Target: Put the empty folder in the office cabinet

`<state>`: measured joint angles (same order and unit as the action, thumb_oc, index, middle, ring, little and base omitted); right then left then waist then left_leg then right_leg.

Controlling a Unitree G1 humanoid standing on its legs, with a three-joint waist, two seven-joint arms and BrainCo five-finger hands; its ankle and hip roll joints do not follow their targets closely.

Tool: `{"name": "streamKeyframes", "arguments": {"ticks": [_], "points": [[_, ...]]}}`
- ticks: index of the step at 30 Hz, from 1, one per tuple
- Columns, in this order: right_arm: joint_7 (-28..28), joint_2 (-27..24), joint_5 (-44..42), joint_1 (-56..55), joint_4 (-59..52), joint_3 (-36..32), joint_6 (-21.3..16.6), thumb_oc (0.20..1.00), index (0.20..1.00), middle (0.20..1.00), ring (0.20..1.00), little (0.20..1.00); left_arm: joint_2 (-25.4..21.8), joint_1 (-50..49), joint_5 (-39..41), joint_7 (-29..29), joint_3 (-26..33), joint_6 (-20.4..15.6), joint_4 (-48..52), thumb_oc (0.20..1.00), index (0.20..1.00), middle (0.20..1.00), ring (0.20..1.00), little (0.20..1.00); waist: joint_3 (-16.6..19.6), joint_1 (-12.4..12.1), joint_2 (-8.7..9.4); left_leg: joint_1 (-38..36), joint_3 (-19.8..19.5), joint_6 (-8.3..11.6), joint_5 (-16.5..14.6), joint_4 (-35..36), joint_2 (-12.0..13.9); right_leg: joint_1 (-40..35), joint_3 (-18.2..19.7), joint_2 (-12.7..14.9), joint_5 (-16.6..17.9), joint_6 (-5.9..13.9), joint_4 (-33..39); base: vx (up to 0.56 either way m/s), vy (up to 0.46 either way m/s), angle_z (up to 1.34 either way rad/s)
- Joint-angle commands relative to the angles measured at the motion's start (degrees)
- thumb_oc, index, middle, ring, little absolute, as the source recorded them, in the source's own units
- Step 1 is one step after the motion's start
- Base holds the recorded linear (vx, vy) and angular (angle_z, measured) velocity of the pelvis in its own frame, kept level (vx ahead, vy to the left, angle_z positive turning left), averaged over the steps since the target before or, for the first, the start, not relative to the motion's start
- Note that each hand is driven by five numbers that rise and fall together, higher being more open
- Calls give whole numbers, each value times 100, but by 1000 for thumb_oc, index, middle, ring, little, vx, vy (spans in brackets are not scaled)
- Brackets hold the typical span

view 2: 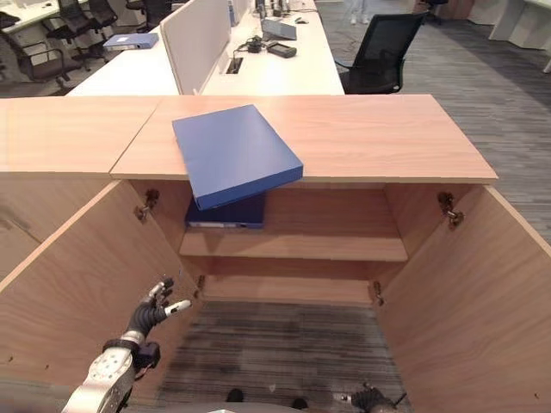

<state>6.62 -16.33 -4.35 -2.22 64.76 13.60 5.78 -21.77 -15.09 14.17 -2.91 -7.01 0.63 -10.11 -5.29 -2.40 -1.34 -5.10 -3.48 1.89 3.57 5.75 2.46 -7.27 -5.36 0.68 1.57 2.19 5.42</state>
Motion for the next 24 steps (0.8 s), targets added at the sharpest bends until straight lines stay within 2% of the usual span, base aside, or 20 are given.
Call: {"name": "streamKeyframes", "arguments": {"ticks": [1,3,5,6,12,17,20,24], "points": [[143,-25,307,218,-138,98,63,1000,1000,1000,1000,1000,-15,310,-516,-252,441,-205,149,1000,1000,1000,1000,1000,-58,-56,305,-242,16,-77,-654,-75,-184,-40,-146,161,-384,331,-42,39,-32,11],[200,-11,325,195,-182,86,64,1000,1000,1000,1000,1000,-3,332,-632,-371,489,-225,164,1000,1000,1000,1000,1000,-64,-53,311,-243,6,-77,-655,-75,-188,-48,-151,155,-392,326,-42,18,-22,5],[449,73,390,124,-364,60,9,1000,1000,1000,1000,1000,21,334,-1091,-859,657,-383,465,1000,1000,1000,1000,1000,-93,-56,329,-232,-7,-80,-662,-75,-189,-38,-148,143,-397,324,-42,4,-14,2],[453,74,391,119,-367,63,11,1000,1000,1000,1000,1000,23,325,-1098,-863,659,-379,473,1000,1000,1000,1000,1000,-90,-54,331,-233,-8,-80,-662,-75,-190,-39,-149,144,-398,324,-42,0,0,0],[925,353,493,-70,-247,160,-261,1000,1000,1000,1000,1000,-270,380,-2809,-2480,961,-826,1642,1000,1000,1000,1000,1000,-123,-44,426,-214,4,-46,-675,-75,-167,-35,-166,131,-403,343,-42,4,-16,2],[1083,438,610,-33,89,226,-335,1000,1000,1000,1000,1000,-585,587,-3599,-2754,871,-912,2121,1000,1000,1000,1000,1000,-98,-28,440,-230,46,-25,-703,-75,-155,-50,-166,132,-407,361,-42,0,0,0],[1137,464,678,68,300,359,-321,1000,1000,1000,1000,1000,-965,1167,-4257,-2845,394,-874,2202,1000,1000,1000,1000,1000,-28,37,432,-274,89,-13,-749,-75,-145,-79,-162,144,-407,377,-42,0,0,0],[1174,451,734,178,412,449,-326,1000,1000,1000,1000,1000,-1089,1787,-4639,-2960,-3,-763,2052,1000,1000,1000,1000,1000,12,89,426,-301,129,-11,-778,-75,-149,-82,-153,142,-393,385,-42,3,5,-5]]}}
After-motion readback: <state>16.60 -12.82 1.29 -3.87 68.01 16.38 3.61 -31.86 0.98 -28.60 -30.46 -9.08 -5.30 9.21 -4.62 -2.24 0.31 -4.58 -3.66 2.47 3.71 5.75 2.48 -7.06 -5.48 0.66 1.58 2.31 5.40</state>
